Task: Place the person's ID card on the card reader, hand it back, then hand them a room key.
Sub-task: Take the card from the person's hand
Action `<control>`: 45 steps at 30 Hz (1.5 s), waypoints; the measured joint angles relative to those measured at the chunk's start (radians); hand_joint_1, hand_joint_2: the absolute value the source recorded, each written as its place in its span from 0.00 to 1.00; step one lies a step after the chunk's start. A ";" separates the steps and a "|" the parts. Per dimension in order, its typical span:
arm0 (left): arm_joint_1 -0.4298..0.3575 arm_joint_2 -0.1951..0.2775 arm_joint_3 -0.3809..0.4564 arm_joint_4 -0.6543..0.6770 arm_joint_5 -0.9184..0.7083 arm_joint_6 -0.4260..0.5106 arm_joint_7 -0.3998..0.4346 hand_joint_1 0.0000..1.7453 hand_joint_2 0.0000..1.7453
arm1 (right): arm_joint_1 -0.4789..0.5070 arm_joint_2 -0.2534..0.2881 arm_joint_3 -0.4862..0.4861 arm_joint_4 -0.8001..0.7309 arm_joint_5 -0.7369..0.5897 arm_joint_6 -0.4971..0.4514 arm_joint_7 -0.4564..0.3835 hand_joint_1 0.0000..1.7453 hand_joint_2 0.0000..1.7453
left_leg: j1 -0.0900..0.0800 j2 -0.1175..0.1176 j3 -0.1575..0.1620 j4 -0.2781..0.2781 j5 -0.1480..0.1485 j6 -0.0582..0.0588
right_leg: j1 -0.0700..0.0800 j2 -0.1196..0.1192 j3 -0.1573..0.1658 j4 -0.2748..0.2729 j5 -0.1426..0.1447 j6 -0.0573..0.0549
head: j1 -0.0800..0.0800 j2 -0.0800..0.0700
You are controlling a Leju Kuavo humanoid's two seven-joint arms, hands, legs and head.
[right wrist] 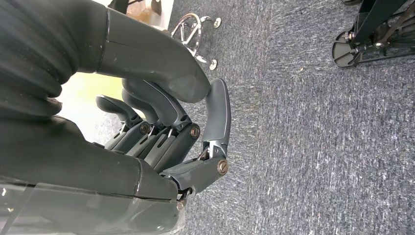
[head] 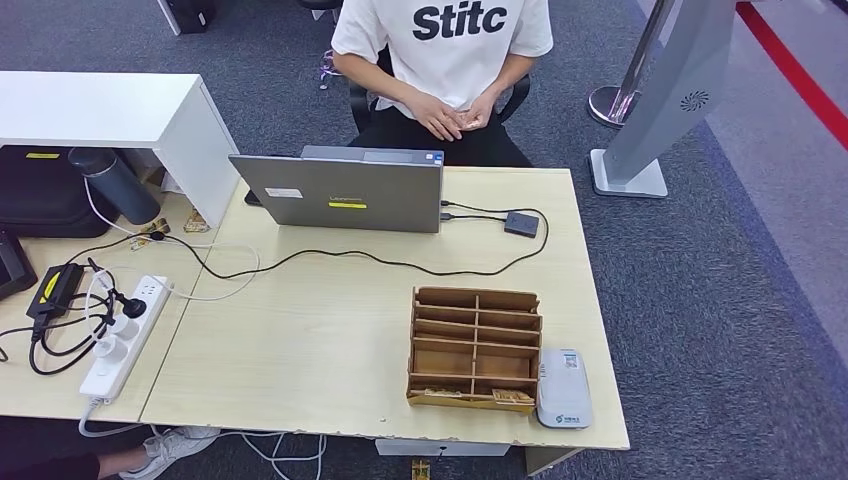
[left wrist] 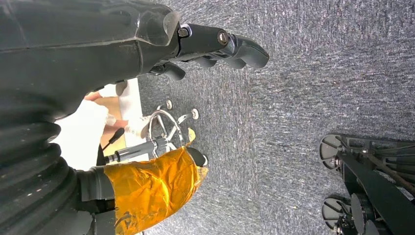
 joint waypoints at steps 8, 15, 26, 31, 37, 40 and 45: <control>0.000 0.000 0.000 0.000 0.000 0.000 0.000 0.00 1.00 | 0.000 0.000 0.000 0.000 0.000 0.000 0.000 1.00 1.00 | 0.000 0.000 0.000 0.000 0.000 0.000 | 0.000 0.000 0.000 0.000 0.000 0.000 | 0.000 0.000; 0.000 0.000 0.000 0.000 0.000 0.000 0.000 0.00 0.75 | 0.000 0.000 0.000 0.000 0.000 0.000 0.000 0.00 1.00 | 0.000 0.000 0.000 0.000 0.000 0.000 | 0.000 0.000 0.000 0.000 0.000 0.000 | 0.000 0.000; 0.000 0.000 0.000 0.000 0.000 0.000 0.000 0.97 0.50 | 0.000 0.000 0.000 0.000 0.000 0.000 0.000 1.00 1.00 | 0.000 0.000 0.000 0.000 0.000 0.000 | 0.000 0.000 0.000 0.000 0.000 0.000 | 0.000 0.000; 0.000 0.000 0.000 0.000 0.000 0.000 0.000 0.96 0.00 | 0.000 0.000 0.000 0.000 0.000 0.000 0.000 1.00 0.75 | 0.000 0.000 0.000 0.000 0.000 0.000 | 0.000 0.000 0.000 0.000 0.000 0.000 | 0.000 0.000; -0.003 0.002 0.037 0.000 0.021 0.039 -0.200 0.96 0.75 | -0.026 -0.025 -0.158 0.003 -0.385 0.218 -0.125 1.00 0.00 | -0.001 0.001 0.001 0.000 0.000 0.000 | -0.001 0.001 0.000 0.000 0.000 0.000 | 0.000 0.000; -0.011 0.004 0.067 0.000 0.022 0.051 -0.226 0.96 1.00 | -0.048 -0.030 -0.284 0.002 -0.524 0.182 -0.092 1.00 0.00 | -0.002 0.000 0.003 0.000 0.000 0.001 | -0.002 0.001 0.002 0.000 -0.001 0.001 | 0.000 0.000; -0.011 0.003 0.103 0.000 0.021 0.063 -0.198 0.00 1.00 | -0.039 0.004 -0.332 -0.006 -0.368 0.095 -0.029 0.00 1.00 | -0.001 0.001 0.003 0.000 -0.001 0.001 | -0.002 0.001 0.003 0.000 -0.002 0.002 | 0.000 0.000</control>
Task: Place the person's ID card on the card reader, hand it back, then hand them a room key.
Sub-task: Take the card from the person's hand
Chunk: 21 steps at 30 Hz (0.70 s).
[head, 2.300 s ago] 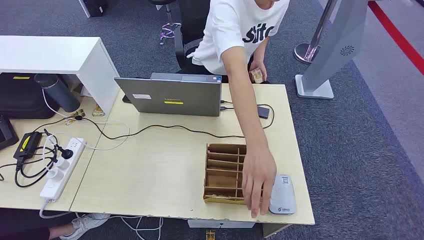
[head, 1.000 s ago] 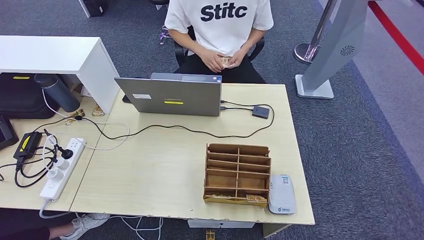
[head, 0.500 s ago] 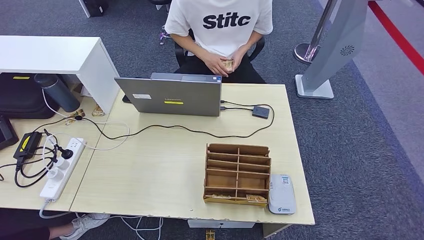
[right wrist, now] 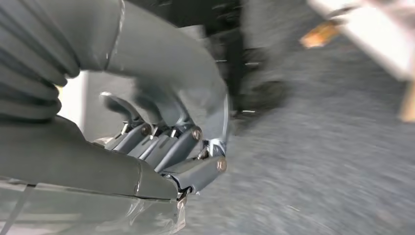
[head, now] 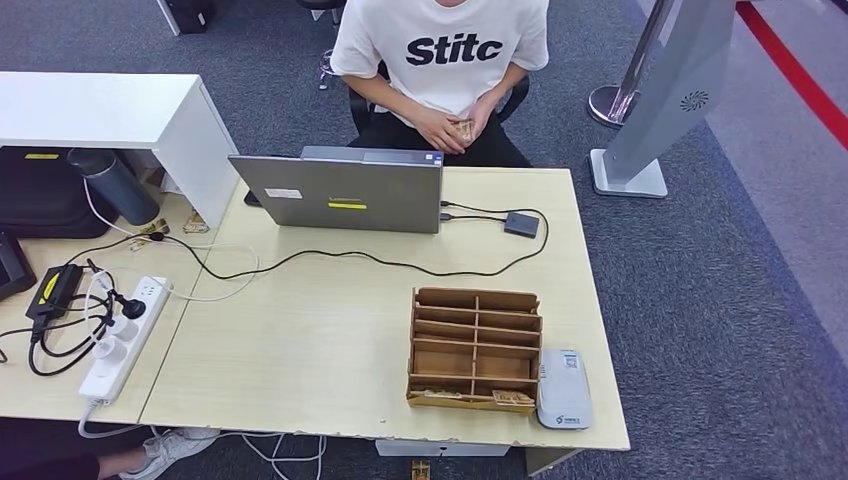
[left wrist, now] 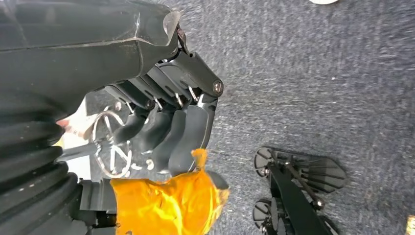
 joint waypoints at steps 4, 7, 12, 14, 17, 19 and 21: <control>0.005 -0.005 0.056 0.000 -0.018 -0.005 0.032 0.00 1.00 | 0.013 0.032 0.042 -0.010 0.045 -0.010 0.007 0.00 1.00 | 0.000 0.000 0.000 0.000 0.000 0.000 | 0.000 0.000 0.000 0.000 -0.001 0.000 | 0.000 0.000; 0.014 -0.009 0.113 -0.001 -0.074 -0.011 0.042 0.00 1.00 | 0.021 0.039 0.088 -0.023 0.023 -0.021 0.005 0.00 1.00 | 0.000 0.000 0.000 0.000 -0.001 0.000 | 0.000 0.000 0.000 0.000 -0.002 0.000 | 0.000 0.000; 0.028 -0.017 0.208 -0.010 -0.193 -0.021 0.054 0.00 1.00 | 0.037 0.050 0.175 -0.036 -0.027 -0.040 0.000 0.00 1.00 | -0.001 0.000 0.000 0.000 -0.002 0.002 | -0.001 0.000 0.000 0.000 -0.002 0.000 | 0.000 0.000; 0.035 -0.020 0.248 -0.018 -0.243 -0.023 0.059 0.00 1.00 | 0.043 0.052 0.212 -0.041 -0.049 -0.047 -0.003 0.00 1.00 | -0.001 0.000 0.000 0.000 -0.002 0.002 | -0.001 0.000 0.000 0.000 -0.002 0.000 | 0.000 0.000; 0.046 -0.022 0.309 -0.032 -0.319 -0.029 0.067 0.00 1.00 | 0.053 0.054 0.270 -0.048 -0.081 -0.059 -0.005 0.00 1.00 | -0.001 0.000 0.000 0.000 -0.002 0.002 | -0.001 0.000 0.000 0.000 -0.002 0.000 | 0.000 0.000; 0.053 -0.024 0.347 -0.041 -0.368 -0.033 0.072 0.00 1.00 | 0.059 0.054 0.307 -0.052 -0.102 -0.066 -0.007 0.00 1.00 | -0.001 0.000 0.000 0.000 -0.002 0.002 | -0.001 0.000 0.000 0.000 -0.002 0.000 | 0.000 0.000; 0.060 -0.026 0.386 -0.052 -0.417 -0.036 0.076 0.00 1.00 | 0.065 0.054 0.344 -0.056 -0.123 -0.074 -0.010 0.00 1.00 | -0.001 0.000 0.000 0.000 -0.002 0.002 | -0.001 0.000 0.000 0.000 -0.002 0.000 | 0.000 0.000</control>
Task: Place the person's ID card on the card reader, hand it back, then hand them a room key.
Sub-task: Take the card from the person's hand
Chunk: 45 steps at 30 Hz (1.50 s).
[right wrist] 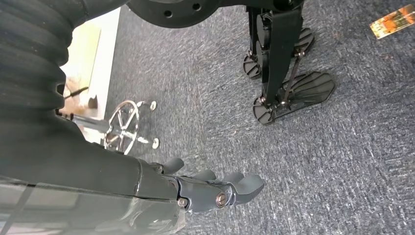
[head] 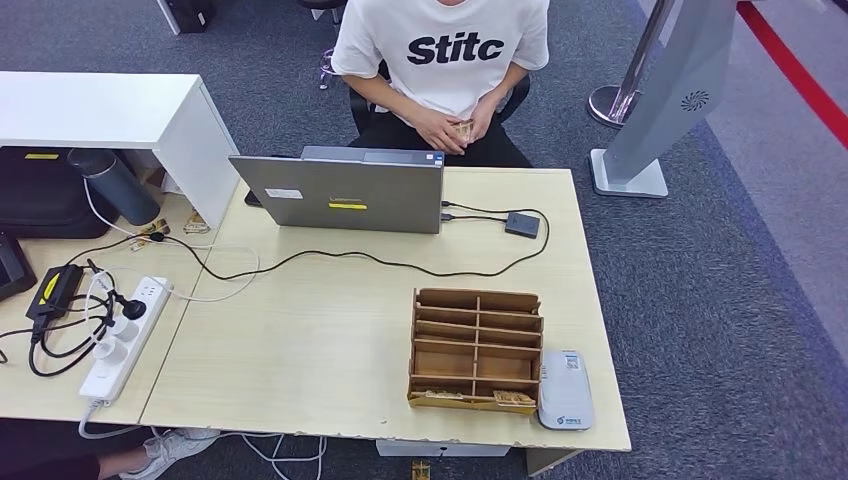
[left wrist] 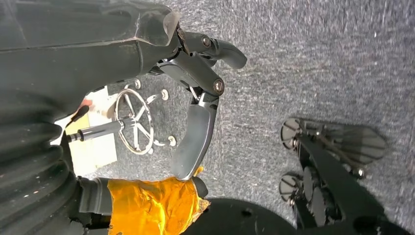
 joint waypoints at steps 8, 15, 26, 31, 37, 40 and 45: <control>0.026 -0.004 0.144 -0.043 -0.177 -0.012 0.018 0.00 1.00 | 0.022 0.000 0.137 -0.013 -0.074 -0.027 -0.008 0.00 1.00 | 0.000 0.000 0.000 0.000 0.000 0.000 | 0.000 0.000 0.000 0.000 0.000 0.000 | 0.000 0.000; 0.051 -0.007 0.284 -0.088 -0.347 -0.024 0.035 0.00 1.00 | 0.043 0.000 0.270 -0.024 -0.148 -0.053 -0.016 0.00 1.00 | 0.000 0.000 0.000 0.000 0.000 0.000 | 0.000 0.000 0.000 0.000 -0.001 0.000 | 0.000 0.000; 0.093 -0.012 0.509 -0.158 -0.619 -0.042 0.060 0.55 1.00 | 0.079 0.000 0.482 -0.042 -0.264 -0.095 -0.029 0.70 0.00 | 0.000 0.000 0.000 0.000 -0.001 0.000 | 0.000 0.000 0.000 0.000 -0.001 0.000 | 0.000 0.000; 0.111 -0.012 0.610 -0.188 -0.742 -0.051 0.072 0.92 1.00 | 0.095 0.000 0.578 -0.050 -0.316 -0.114 -0.035 1.00 0.00 | 0.000 0.000 0.000 0.000 -0.001 0.000 | 0.000 0.000 0.000 0.000 -0.001 0.000 | 0.000 0.000; 0.134 -0.013 0.730 -0.225 -0.892 -0.060 0.088 0.88 1.00 | 0.113 0.000 0.692 -0.059 -0.380 -0.137 -0.042 1.00 0.00 | 0.000 0.000 0.000 0.000 -0.001 0.000 | 0.000 0.000 0.000 0.000 -0.001 0.000 | 0.000 0.000; 0.145 -0.013 0.787 -0.244 -0.965 -0.066 0.095 0.89 1.00 | 0.122 0.000 0.745 -0.064 -0.411 -0.149 -0.045 1.00 0.00 | 0.000 0.000 0.000 0.000 -0.001 0.000 | 0.000 0.000 0.000 0.000 -0.001 0.000 | 0.000 0.000; 0.159 -0.013 0.864 -0.270 -1.080 -0.074 0.105 0.85 1.00 | 0.133 0.000 0.819 -0.071 -0.460 -0.166 -0.049 1.00 0.00 | 0.000 0.000 0.000 0.000 -0.001 0.000 | 0.000 0.000 0.000 0.000 -0.001 0.000 | 0.000 0.000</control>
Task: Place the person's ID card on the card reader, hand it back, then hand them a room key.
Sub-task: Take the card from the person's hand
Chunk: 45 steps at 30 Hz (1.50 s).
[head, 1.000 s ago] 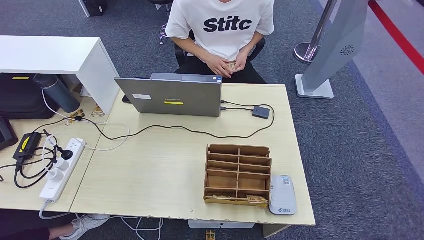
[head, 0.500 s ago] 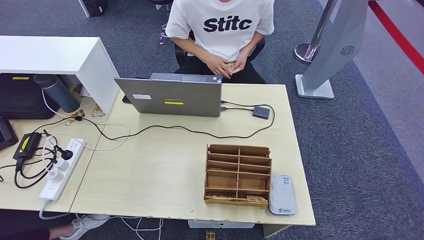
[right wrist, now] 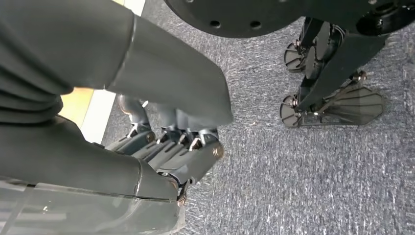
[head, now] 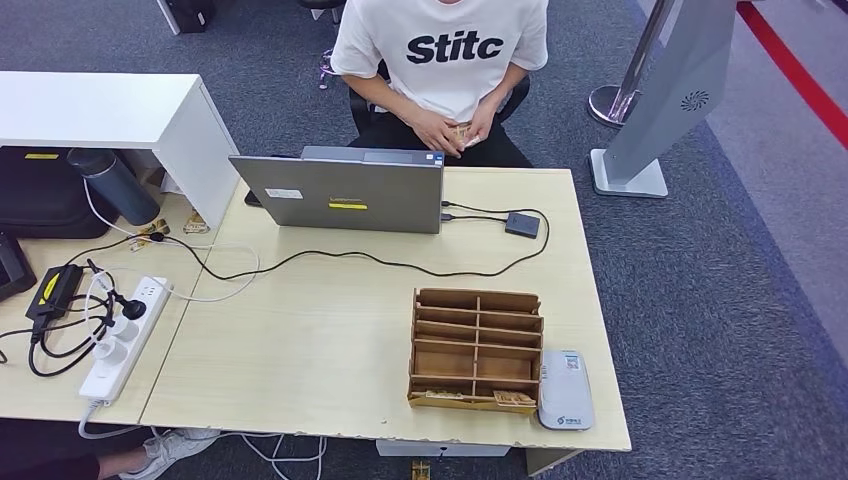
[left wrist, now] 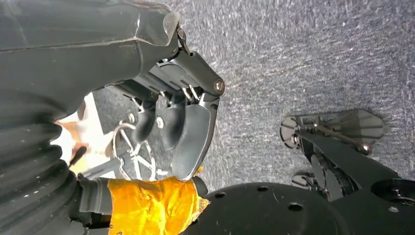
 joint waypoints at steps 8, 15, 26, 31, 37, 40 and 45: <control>0.009 0.000 0.046 -0.015 -0.029 -0.002 0.005 0.00 1.00 | 0.007 0.000 0.043 -0.005 -0.013 -0.006 -0.002 0.00 1.00 | 0.000 0.000 0.000 0.000 0.000 0.000 | 0.000 0.000 0.000 0.000 0.000 0.000 | 0.000 0.000; 0.006 -0.002 0.016 -0.017 0.047 0.000 0.004 0.00 1.00 | 0.004 0.000 0.012 -0.009 0.034 0.013 -0.003 0.00 1.00 | 0.000 0.000 0.000 0.000 0.000 0.000 | 0.000 0.000 0.000 0.000 0.000 0.000 | 0.000 0.000; -0.021 -0.003 -0.150 0.001 0.305 0.014 -0.012 0.00 1.00 | -0.020 0.000 -0.153 -0.010 0.196 0.081 -0.007 0.00 1.00 | 0.000 0.000 0.000 0.000 0.000 0.000 | 0.000 0.000 0.000 0.000 0.000 0.000 | 0.000 0.000; -0.037 -0.001 -0.241 0.025 0.426 0.021 -0.019 0.00 1.00 | -0.034 0.000 -0.242 -0.010 0.271 0.114 -0.010 0.00 1.00 | 0.000 0.000 0.000 0.000 0.000 0.000 | 0.000 0.000 0.000 0.000 0.000 0.000 | 0.000 0.000; -0.059 0.004 -0.355 0.058 0.570 0.029 -0.028 0.00 1.00 | -0.049 0.001 -0.353 -0.010 0.359 0.153 -0.014 0.00 1.00 | 0.000 0.000 0.000 0.000 0.000 0.000 | 0.000 0.000 0.000 0.000 0.000 0.000 | 0.000 0.000; -0.070 0.007 -0.411 0.075 0.640 0.034 -0.033 0.00 1.00 | -0.058 0.004 -0.409 -0.010 0.402 0.170 -0.016 0.00 1.00 | 0.000 0.000 0.000 0.000 0.000 0.000 | 0.000 0.000 0.000 0.000 0.000 0.000 | 0.000 0.000; -0.088 0.012 -0.504 0.105 0.757 0.041 -0.043 0.00 1.00 | -0.076 0.007 -0.513 -0.009 0.461 0.200 -0.021 0.00 1.00 | 0.000 0.000 0.000 0.000 0.000 0.000 | 0.000 0.000 0.000 0.000 0.000 0.000 | 0.000 0.000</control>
